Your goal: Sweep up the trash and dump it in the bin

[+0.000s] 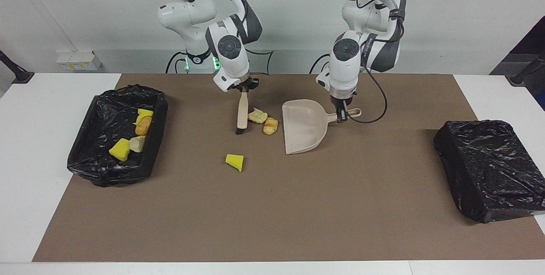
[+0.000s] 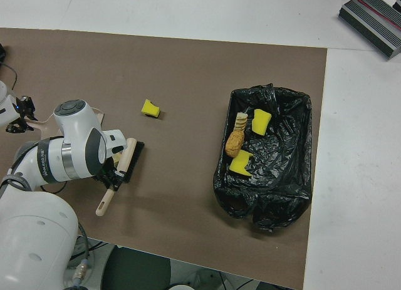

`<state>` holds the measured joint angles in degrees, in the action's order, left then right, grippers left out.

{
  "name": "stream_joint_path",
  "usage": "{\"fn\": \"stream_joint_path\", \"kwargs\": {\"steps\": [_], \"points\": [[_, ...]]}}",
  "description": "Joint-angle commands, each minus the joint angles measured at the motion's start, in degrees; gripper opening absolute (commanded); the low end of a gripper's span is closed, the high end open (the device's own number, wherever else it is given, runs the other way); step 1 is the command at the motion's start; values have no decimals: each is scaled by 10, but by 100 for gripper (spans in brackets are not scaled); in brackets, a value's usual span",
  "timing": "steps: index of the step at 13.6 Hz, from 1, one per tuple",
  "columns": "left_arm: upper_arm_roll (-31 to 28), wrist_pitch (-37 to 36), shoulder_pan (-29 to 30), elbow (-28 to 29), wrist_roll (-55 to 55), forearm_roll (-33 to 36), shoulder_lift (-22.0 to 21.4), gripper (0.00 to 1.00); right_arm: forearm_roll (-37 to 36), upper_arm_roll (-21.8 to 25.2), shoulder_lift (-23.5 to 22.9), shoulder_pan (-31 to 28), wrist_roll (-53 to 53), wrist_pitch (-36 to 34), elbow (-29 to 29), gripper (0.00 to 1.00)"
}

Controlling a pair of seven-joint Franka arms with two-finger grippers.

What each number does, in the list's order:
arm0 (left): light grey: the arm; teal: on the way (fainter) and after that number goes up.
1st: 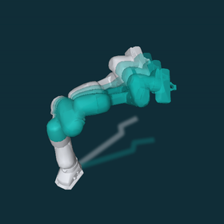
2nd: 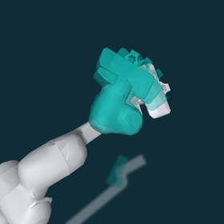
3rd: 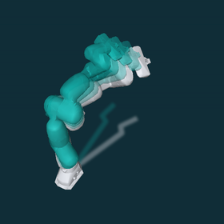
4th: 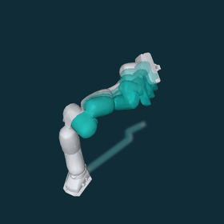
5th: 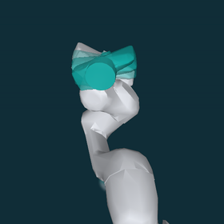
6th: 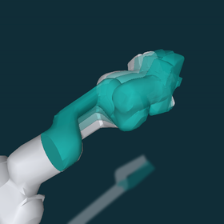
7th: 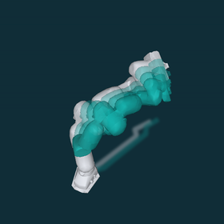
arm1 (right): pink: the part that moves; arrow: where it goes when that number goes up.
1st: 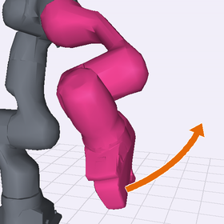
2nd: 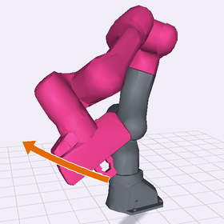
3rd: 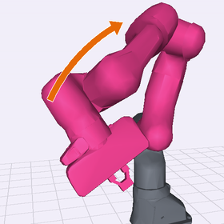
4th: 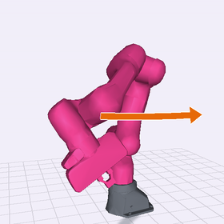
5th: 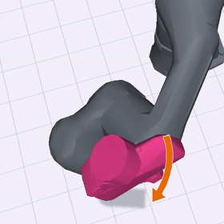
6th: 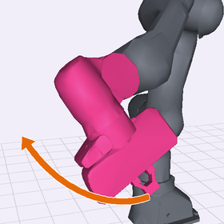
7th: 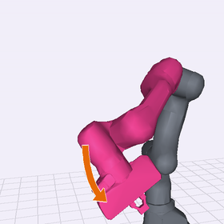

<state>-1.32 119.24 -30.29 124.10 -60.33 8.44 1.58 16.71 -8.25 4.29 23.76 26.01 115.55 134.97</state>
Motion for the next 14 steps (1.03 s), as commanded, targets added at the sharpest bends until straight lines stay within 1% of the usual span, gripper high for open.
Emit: {"fn": "stream_joint_path", "kwargs": {"steps": [1,2,3,4,6,8,10,11,12,14], "points": [[-4,10,-2,23,2,11,-18,0,73,-4,-33,38,-18,61,-25,0],[-6,10,-2,23,2,11,-18,0,99,-3,-44,54,-18,77,-36,0],[-4,10,-2,24,2,11,-18,0,116,-3,-53,62,-13,75,-60,0],[-4,10,-2,25,2,11,-18,0,119,-4,-60,66,8,64,-80,0],[-6,18,-2,38,2,11,-22,0,100,0,-52,67,28,16,-103,0],[-6,41,0,54,2,11,-29,0,46,4,-27,60,31,-32,-113,0],[-6,49,15,55,3,10,-28,0,-39,3,-16,27,24,-96,-144,0],[-6,49,15,55,3,10,-27,0,-87,3,-22,17,19,-128,-171,0],[-6,50,16,55,5,9,-27,0,-129,3,-29,10,4,-145,-189,0],[-4,54,21,55,5,9,-26,0,-203,3,-47,-12,-48,-156,-213,0]]}}
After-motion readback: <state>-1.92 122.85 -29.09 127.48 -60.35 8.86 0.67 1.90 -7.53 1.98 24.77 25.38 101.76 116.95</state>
